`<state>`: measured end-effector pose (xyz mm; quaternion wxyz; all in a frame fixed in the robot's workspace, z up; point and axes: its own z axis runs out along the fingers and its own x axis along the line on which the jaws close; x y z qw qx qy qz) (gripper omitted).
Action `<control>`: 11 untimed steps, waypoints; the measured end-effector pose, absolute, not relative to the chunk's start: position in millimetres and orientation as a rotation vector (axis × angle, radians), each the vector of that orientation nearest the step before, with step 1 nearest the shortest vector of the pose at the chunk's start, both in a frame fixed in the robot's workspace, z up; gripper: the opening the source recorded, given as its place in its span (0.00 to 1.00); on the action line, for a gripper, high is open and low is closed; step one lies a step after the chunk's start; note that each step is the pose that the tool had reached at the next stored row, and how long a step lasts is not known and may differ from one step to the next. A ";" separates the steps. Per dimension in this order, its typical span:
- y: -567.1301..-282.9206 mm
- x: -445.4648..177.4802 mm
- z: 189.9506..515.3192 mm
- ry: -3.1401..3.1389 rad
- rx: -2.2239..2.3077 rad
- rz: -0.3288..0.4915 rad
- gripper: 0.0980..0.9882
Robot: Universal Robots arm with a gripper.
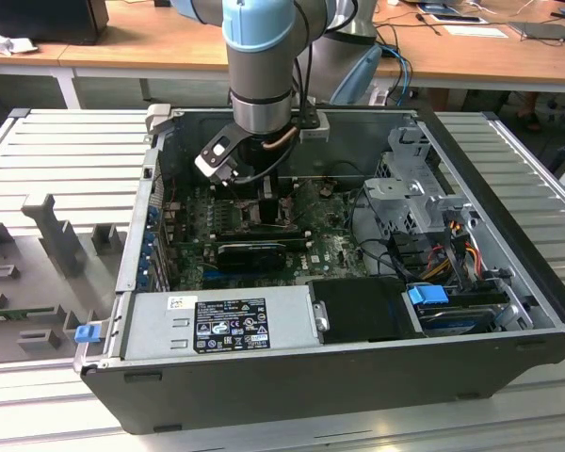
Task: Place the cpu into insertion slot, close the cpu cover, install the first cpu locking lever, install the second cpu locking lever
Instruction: 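Place the cpu into insertion slot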
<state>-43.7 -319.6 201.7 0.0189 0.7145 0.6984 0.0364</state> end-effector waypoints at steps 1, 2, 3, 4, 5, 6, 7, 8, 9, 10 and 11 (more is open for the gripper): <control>-319.3 -43.7 201.6 2.170 2.220 0.116 0.57; -319.0 -43.7 201.5 2.171 2.221 0.119 0.57; -318.9 -43.7 201.3 2.172 2.223 0.123 0.57; -318.8 -43.7 201.2 2.173 2.224 0.126 0.57; -318.7 -43.7 201.1 2.174 2.225 0.127 0.57; -318.8 -43.7 202.2 2.174 2.225 0.127 0.57; -318.8 -43.7 203.5 2.174 2.225 0.127 0.57; -318.7 -43.7 204.8 2.174 2.225 0.127 0.57; -318.8 -43.7 206.2 2.174 2.224 0.126 0.57; -318.8 -43.6 207.4 2.174 2.224 0.125 0.57; -318.8 -43.6 208.6 2.173 2.223 0.124 0.55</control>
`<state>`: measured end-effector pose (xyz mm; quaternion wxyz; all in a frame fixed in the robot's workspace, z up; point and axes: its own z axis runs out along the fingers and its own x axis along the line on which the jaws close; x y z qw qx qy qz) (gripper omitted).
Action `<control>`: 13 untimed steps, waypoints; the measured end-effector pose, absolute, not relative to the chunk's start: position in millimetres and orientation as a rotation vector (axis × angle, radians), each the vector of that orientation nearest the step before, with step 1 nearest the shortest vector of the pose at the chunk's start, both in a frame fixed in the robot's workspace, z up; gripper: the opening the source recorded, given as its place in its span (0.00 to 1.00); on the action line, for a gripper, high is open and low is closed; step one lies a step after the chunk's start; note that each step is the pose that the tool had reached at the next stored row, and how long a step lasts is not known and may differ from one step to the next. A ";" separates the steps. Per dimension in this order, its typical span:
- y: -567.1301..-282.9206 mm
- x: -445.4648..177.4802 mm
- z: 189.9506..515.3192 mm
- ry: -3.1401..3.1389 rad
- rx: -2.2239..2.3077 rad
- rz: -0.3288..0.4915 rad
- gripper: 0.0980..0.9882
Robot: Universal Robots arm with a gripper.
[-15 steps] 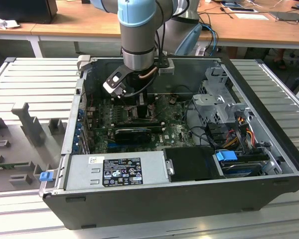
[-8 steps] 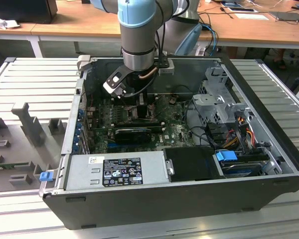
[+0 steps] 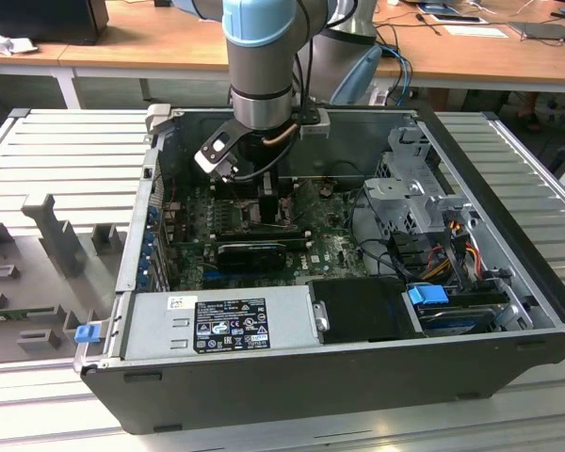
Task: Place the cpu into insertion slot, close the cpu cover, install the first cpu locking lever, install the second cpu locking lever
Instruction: 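Place the cpu into insertion slot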
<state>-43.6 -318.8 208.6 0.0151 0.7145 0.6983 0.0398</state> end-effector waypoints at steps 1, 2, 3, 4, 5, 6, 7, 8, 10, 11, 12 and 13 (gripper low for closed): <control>-318.7 -43.6 209.2 2.172 2.223 0.122 0.48; -318.8 -43.6 210.3 2.171 2.221 0.119 0.41; -318.8 -43.6 210.8 2.170 2.220 0.117 0.33; -318.8 -43.7 211.7 2.170 2.220 0.115 0.33; -318.8 -43.7 213.4 2.169 2.219 0.113 0.33; -318.8 -43.7 215.2 2.169 2.218 0.110 0.13; -318.8 -43.7 216.4 2.168 2.218 0.109 0.07; -318.8 -43.7 217.2 2.168 2.218 0.108 0.07; -318.8 -43.7 219.5 2.168 2.218 0.107 0.01; -318.8 -43.7 220.2 2.168 2.218 0.107 0.01; -318.7 -43.7 221.1 2.168 2.218 0.107 0.01; -318.7 -43.7 221.7 2.168 2.218 0.106 0.01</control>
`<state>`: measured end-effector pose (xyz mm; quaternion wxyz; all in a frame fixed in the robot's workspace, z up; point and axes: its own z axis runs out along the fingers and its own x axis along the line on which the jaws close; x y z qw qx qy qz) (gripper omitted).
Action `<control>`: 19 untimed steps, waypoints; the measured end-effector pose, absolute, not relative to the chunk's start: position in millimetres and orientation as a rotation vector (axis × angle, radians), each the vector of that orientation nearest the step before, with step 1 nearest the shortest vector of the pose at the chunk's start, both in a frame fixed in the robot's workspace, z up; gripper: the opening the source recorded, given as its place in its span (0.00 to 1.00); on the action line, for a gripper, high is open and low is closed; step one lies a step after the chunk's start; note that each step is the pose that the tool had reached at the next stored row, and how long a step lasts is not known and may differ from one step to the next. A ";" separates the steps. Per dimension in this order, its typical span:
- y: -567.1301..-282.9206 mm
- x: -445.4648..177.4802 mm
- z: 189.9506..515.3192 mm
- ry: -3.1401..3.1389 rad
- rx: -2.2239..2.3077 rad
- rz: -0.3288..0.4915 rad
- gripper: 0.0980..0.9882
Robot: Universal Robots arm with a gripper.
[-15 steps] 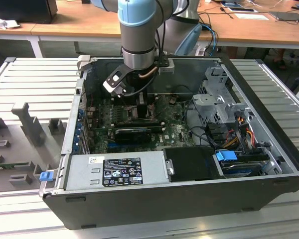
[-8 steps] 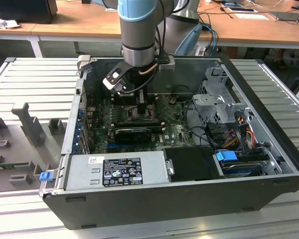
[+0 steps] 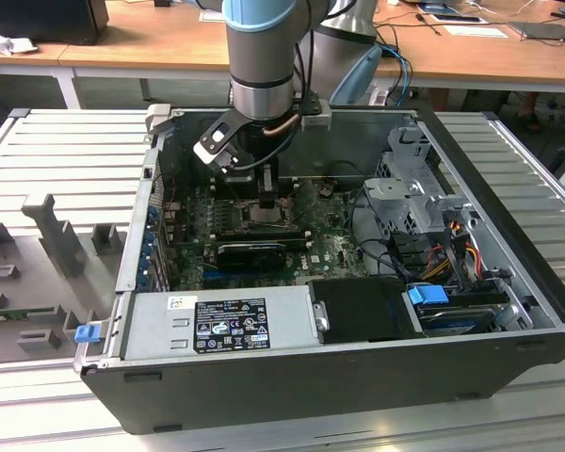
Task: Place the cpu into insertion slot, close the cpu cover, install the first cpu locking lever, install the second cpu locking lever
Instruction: 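Place the cpu into insertion slot, then close the cpu cover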
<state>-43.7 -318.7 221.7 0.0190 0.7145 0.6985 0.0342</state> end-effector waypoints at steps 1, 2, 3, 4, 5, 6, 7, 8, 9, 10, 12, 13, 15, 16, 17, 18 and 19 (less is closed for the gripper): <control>-318.8 -43.7 222.3 2.168 2.218 0.106 0.01; -318.8 -43.7 222.9 2.168 2.218 0.106 0.01; -318.8 -43.7 224.2 2.168 2.218 0.106 0.01; -318.8 -43.7 225.1 2.168 2.218 0.106 0.01; -318.8 -43.7 225.6 2.168 2.218 0.106 0.01; -318.7 -43.6 225.9 2.168 2.218 0.106 0.01; -318.7 -43.6 225.9 2.169 2.218 0.106 0.01; -318.8 -43.2 226.0 2.169 2.218 0.105 0.01; -318.8 -38.3 226.1 2.172 2.223 0.102 0.01; -318.8 -34.8 226.1 2.174 2.224 0.100 0.01; -318.9 -29.8 226.0 2.175 2.226 0.098 0.01; -318.9 -28.8 226.1 2.176 2.226 0.097 0.01; -318.9 -27.2 226.1 2.176 2.226 0.096 0.01; -318.9 -27.2 229.6 2.176 2.227 0.095 0.01; -318.9 -26.9 242.0 2.177 2.226 0.095 0.01; -318.8 -26.7 246.5 2.177 2.227 0.095 0.01; -318.8 -26.6 249.2 2.177 2.227 0.094 0.01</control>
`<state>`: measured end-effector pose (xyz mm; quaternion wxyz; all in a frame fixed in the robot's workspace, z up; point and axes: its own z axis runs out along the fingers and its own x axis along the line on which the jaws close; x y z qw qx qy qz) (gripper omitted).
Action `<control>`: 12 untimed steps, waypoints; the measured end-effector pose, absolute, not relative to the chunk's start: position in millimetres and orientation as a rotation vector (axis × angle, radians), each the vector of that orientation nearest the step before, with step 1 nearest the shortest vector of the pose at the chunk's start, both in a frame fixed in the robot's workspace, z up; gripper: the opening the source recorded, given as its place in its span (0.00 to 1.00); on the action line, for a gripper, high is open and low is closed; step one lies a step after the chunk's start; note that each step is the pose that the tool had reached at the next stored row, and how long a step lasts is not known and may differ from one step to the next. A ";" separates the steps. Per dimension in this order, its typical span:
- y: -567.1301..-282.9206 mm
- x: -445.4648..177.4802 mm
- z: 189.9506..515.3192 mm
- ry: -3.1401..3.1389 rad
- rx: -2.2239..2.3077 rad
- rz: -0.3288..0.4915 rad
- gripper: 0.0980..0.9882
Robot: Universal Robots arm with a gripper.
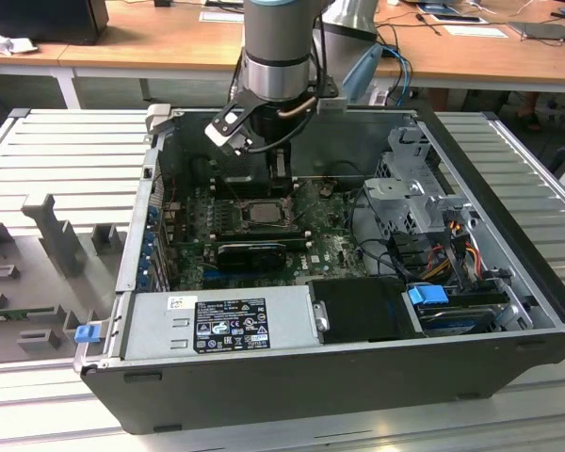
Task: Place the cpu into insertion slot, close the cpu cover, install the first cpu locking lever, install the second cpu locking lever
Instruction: 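Close the cpu cover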
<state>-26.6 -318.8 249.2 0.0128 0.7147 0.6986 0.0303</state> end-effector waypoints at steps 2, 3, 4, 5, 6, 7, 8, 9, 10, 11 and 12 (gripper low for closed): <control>-318.9 -26.6 260.7 2.177 2.227 0.094 0.01; -318.8 -26.5 266.7 2.177 2.227 0.094 0.01; -318.8 -26.3 272.0 2.177 2.227 0.094 0.01; -318.9 -25.9 273.4 2.178 2.227 0.093 0.01; -318.8 -24.9 273.5 2.178 2.228 0.093 0.01; -318.8 -21.8 273.4 2.179 2.230 0.090 0.01; -318.8 -21.0 273.5 2.180 2.230 0.089 0.01; -318.9 -20.7 273.5 2.179 2.230 0.088 0.01; -318.8 -19.6 273.4 2.179 2.230 0.088 0.01; -318.7 -18.1 273.3 2.179 2.229 0.087 0.01; -318.6 -16.1 273.3 2.179 2.229 0.086 0.01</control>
